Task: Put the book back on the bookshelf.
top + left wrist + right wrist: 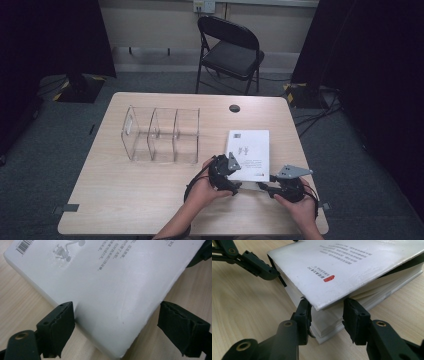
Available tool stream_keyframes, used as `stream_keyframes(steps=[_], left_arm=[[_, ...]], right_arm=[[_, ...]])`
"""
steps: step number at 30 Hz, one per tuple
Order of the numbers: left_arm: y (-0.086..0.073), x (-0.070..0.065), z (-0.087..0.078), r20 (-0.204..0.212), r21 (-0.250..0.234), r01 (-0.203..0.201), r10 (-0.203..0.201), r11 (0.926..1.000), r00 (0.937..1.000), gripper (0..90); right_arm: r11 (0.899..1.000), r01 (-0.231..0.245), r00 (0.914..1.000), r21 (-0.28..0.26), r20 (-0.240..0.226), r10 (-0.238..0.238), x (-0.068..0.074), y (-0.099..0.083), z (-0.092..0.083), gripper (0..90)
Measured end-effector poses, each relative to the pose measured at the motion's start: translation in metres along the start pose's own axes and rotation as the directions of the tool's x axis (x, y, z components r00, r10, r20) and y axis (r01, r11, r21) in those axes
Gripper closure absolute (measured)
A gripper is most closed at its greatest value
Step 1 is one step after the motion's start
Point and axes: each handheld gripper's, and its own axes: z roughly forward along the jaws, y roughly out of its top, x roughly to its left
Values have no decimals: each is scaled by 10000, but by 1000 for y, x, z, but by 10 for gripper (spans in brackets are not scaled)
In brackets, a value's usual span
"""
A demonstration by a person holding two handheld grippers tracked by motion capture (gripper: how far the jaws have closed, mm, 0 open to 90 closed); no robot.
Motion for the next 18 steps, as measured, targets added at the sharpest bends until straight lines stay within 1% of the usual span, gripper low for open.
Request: stream_keyframes(steps=[1,3,4,5,6,7,8,9,10,11,13,15,16,17,18], left_arm=[[1,1,1,-91,40,-60,60,10000,9999,133],[2,1,2,-170,18,-51,51,10000,9998,135],[3,1,3,-148,9,-82,82,10000,9999,129],[5,1,6,-44,3,-167,167,9999,9999,86],[6,1,6,-74,-56,-243,243,9997,9997,77],[7,1,7,-42,-168,-364,363,9992,9993,91],[7,1,7,-42,-168,-364,363,9992,9993,105],[8,0,8,-5,-248,-444,444,9987,9990,105],[10,-1,10,-57,-161,-671,670,9976,9977,98],[13,-5,14,-156,-81,-866,864,9962,9961,71],[15,-6,16,-160,-41,-931,931,9956,9955,27],[17,-9,20,-286,3,-1187,1186,9929,9925,9],[17,-9,20,-286,3,-1187,1186,9929,9925,0],[19,-10,23,-425,-11,-1165,1163,9932,9923,0],[19,-10,23,-425,-11,-1165,1163,9932,9923,0]], right_arm=[[10000,-6,10000,2,10,6,0,0,0,587],[10000,-14,10000,6,1,14,0,0,0,587],[10000,-19,10000,-17,-6,19,0,1,0,588],[10000,-53,10000,-20,-33,53,0,1,0,591],[10000,-15,10000,-8,-24,15,0,2,0,595],[10000,-22,10000,-13,-38,22,0,2,-1,600],[10000,-22,10000,-13,-38,22,0,2,-1,600],[10000,11,10000,8,-41,-11,0,3,-1,604],[10000,19,10000,21,-51,-18,0,3,-1,604],[10000,57,10000,49,-69,-57,0,4,-1,604],[10000,35,10000,48,-65,-34,0,3,-1,604],[10000,14,10000,55,-68,-13,0,3,-1,604],[10000,12,10000,59,-76,-12,0,4,-1,604],[10000,13,10000,54,-83,-13,0,4,-1,605],[10000,3,10000,33,-73,-3,0,4,-1,605]])
